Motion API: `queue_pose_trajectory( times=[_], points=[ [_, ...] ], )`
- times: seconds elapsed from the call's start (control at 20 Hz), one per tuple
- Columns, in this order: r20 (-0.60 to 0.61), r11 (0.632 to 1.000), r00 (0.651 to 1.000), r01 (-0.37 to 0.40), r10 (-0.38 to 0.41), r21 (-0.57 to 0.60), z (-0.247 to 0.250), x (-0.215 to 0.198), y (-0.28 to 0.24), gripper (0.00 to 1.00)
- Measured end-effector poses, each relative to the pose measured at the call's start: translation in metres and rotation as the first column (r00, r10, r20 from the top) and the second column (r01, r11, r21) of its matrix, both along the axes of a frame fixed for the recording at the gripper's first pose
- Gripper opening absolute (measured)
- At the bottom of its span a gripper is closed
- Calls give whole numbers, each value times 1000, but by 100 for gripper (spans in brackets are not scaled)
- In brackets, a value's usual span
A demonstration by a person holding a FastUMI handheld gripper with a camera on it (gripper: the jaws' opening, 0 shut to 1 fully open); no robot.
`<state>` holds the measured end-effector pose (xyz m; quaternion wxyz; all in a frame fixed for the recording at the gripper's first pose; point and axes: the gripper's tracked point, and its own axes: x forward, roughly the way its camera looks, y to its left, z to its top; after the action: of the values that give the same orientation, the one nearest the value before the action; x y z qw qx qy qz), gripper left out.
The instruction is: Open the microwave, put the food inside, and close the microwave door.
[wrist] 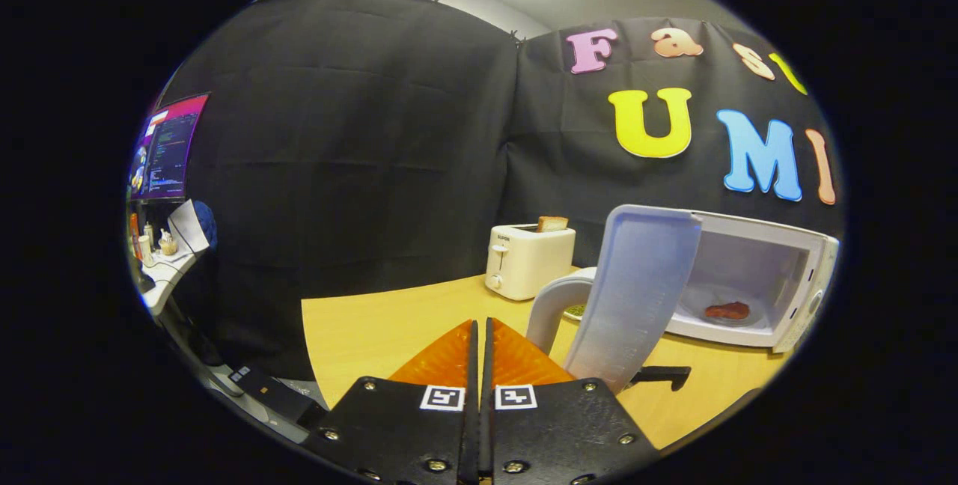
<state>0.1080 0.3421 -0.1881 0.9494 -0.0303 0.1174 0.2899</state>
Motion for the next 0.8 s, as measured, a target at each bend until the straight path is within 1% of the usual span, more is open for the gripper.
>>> queue_pose_trajectory(
  times=[0.2,0.3,0.5,0.8],
  points=[
    [-65,1000,998,10,-9,27,1,-10,-30,1],
    [-34,999,999,38,-37,10,9,-12,-53,1],
    [53,992,992,116,-114,-56,19,-10,-102,1],
    [66,972,973,225,-220,-74,22,3,-170,1]
  ],
)
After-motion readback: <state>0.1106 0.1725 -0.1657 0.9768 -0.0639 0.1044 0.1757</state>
